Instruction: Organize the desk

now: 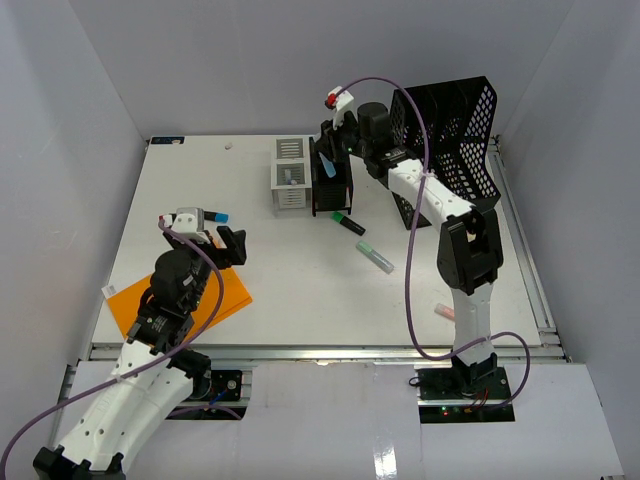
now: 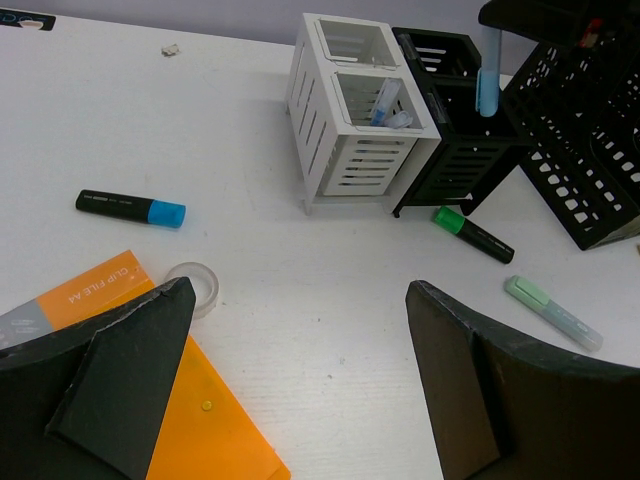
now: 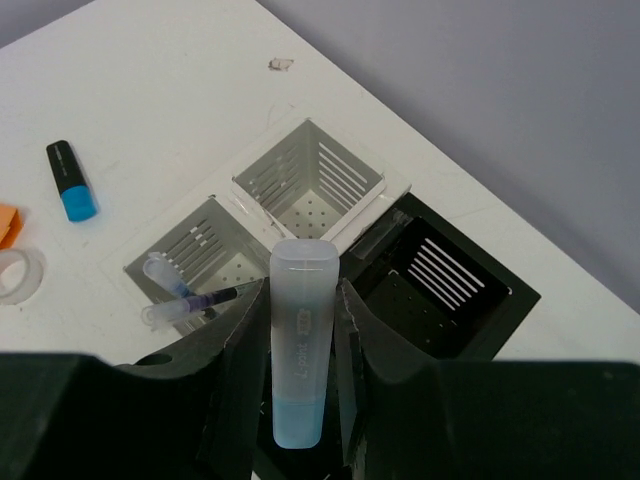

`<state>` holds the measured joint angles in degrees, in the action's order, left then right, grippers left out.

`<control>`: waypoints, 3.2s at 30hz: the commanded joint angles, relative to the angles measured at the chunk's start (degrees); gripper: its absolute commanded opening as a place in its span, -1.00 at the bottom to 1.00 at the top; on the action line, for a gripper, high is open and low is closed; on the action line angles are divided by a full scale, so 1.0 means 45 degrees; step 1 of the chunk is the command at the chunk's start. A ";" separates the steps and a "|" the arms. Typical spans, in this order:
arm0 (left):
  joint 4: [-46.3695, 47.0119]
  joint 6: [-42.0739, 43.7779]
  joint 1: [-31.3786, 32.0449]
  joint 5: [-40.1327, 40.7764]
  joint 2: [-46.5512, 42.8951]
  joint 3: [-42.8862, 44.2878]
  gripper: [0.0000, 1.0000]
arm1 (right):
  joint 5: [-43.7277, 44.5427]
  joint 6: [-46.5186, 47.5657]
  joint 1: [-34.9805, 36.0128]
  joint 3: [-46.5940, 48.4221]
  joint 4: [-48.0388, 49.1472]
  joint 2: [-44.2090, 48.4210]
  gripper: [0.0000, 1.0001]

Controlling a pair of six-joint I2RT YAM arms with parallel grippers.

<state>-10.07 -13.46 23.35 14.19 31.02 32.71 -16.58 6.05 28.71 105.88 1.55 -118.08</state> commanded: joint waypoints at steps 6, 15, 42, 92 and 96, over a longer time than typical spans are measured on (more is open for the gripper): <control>-0.0046 0.0178 -0.0090 -0.0144 0.0175 0.0214 0.96 | 0.0011 -0.0334 -0.0557 0.0467 0.1313 -0.0821 -0.82; -0.0014 0.0197 -0.0080 -0.0382 0.0157 0.0192 0.96 | -0.0848 0.0039 -0.0559 -0.0726 0.1621 -0.0219 0.42; 0.1073 -0.0267 -0.0084 -0.5383 0.1333 0.0028 0.96 | 0.0394 0.4061 -0.1351 -1.0602 -0.4277 0.6533 0.92; 1.2352 -1.2282 0.3495 -0.4769 1.3483 0.0757 0.65 | -0.4409 0.3009 -0.0910 -1.2434 -0.3136 0.8045 -0.85; 1.2331 -1.2264 0.3915 -0.4553 1.3926 0.1254 0.59 | -0.4651 0.2945 -0.0930 -1.2461 -0.3060 0.8280 -0.84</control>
<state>42.51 -68.31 39.38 -8.54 93.45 35.33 -33.61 20.19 24.79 49.89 -13.53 -83.33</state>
